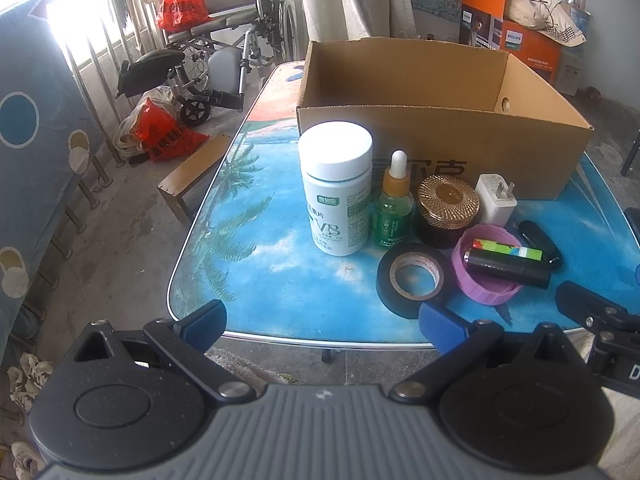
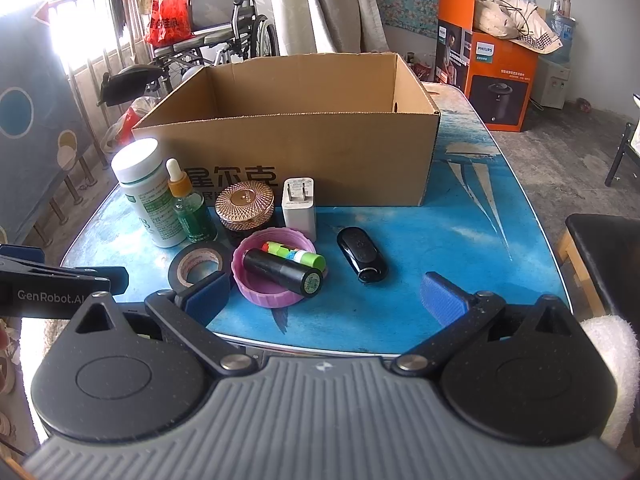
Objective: Organize rigid objects
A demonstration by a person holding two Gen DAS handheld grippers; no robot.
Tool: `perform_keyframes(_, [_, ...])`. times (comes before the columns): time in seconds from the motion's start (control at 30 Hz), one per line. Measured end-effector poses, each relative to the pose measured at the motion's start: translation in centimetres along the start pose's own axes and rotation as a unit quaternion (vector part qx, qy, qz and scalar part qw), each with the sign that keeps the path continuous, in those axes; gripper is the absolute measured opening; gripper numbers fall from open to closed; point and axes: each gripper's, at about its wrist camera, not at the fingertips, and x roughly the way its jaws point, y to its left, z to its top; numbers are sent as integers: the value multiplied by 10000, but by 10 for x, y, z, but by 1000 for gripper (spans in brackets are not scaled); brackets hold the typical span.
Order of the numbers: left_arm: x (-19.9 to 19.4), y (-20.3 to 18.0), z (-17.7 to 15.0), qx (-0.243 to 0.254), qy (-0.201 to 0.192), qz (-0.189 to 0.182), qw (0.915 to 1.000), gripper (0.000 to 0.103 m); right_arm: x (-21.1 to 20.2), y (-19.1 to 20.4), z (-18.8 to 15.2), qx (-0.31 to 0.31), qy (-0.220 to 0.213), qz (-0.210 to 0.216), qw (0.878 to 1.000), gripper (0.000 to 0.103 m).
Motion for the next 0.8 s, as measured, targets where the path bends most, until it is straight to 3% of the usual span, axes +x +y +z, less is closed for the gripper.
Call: perform_keyframes(0.8, [0, 2, -1, 6, 15, 13, 10000, 103, 1, 2, -1, -20, 48, 35, 10000, 102])
